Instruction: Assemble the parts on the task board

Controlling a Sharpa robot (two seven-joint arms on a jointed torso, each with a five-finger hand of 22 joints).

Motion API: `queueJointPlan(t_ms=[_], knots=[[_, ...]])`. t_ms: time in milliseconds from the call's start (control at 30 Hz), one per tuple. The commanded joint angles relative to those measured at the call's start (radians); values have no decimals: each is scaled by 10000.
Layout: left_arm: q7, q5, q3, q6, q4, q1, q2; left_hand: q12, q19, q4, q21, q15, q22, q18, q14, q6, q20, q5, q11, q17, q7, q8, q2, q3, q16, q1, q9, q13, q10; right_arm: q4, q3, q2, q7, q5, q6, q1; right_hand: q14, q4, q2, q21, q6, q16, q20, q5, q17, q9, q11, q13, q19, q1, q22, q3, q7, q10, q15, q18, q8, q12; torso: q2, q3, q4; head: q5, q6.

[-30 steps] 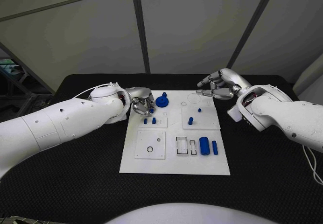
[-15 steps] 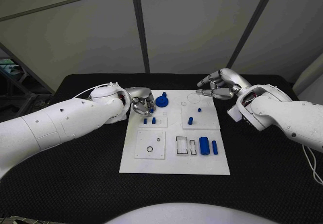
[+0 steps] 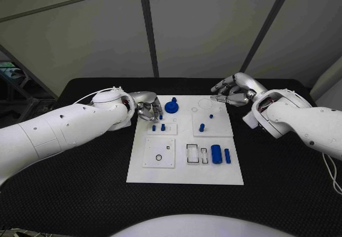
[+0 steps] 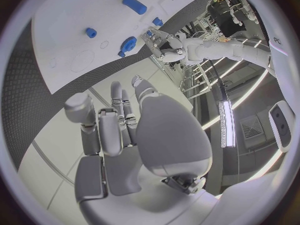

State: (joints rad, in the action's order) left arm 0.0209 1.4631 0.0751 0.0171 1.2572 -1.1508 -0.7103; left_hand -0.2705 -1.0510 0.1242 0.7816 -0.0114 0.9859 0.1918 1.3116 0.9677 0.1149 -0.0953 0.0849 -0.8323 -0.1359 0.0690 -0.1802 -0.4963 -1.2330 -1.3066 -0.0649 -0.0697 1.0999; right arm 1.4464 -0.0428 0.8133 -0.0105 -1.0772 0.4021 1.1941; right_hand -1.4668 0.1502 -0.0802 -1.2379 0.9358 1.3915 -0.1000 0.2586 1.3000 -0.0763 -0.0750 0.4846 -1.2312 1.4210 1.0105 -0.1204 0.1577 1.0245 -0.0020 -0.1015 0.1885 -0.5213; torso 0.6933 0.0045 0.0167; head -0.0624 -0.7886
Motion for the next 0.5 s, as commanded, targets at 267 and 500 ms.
queueJointPlan(t_ms=[267, 500], knots=[[-1015, -526, 60, 1192, 141, -19, -539, 151, 232, 44, -247, -111, -57, -110, -778, 290, 92, 50, 139, 1593, -53, 91, -9, 31, 891, -132, -37, 28, -354, -202, -6, 79, 747, -2977, -988, 13, -501, -354, -379, -175, 1037, -16, -11, -422, -21, 40, 41, -2342, -311, 494, 328, -1382, -160, 865, -44, -88, -180, 2538, 0, -4, 6, 53, 52], [-1805, -2845, 242, 1985, 517, -19, -1135, -66, 387, 11, -503, -65, -131, -88, -1252, 747, 76, 61, 75, 2688, -152, 266, 98, -4, 1580, -116, -77, -27, -27, -57, -5, 85, 1044, -4936, -1404, 6, -531, -443, -583, -360, 1314, 56, 22, -470, 49, 54, 82, -2881, -476, 355, 613, -1744, -258, 1190, -81, -30, -354, 3061, 9, -3, 13, 184, 84]])
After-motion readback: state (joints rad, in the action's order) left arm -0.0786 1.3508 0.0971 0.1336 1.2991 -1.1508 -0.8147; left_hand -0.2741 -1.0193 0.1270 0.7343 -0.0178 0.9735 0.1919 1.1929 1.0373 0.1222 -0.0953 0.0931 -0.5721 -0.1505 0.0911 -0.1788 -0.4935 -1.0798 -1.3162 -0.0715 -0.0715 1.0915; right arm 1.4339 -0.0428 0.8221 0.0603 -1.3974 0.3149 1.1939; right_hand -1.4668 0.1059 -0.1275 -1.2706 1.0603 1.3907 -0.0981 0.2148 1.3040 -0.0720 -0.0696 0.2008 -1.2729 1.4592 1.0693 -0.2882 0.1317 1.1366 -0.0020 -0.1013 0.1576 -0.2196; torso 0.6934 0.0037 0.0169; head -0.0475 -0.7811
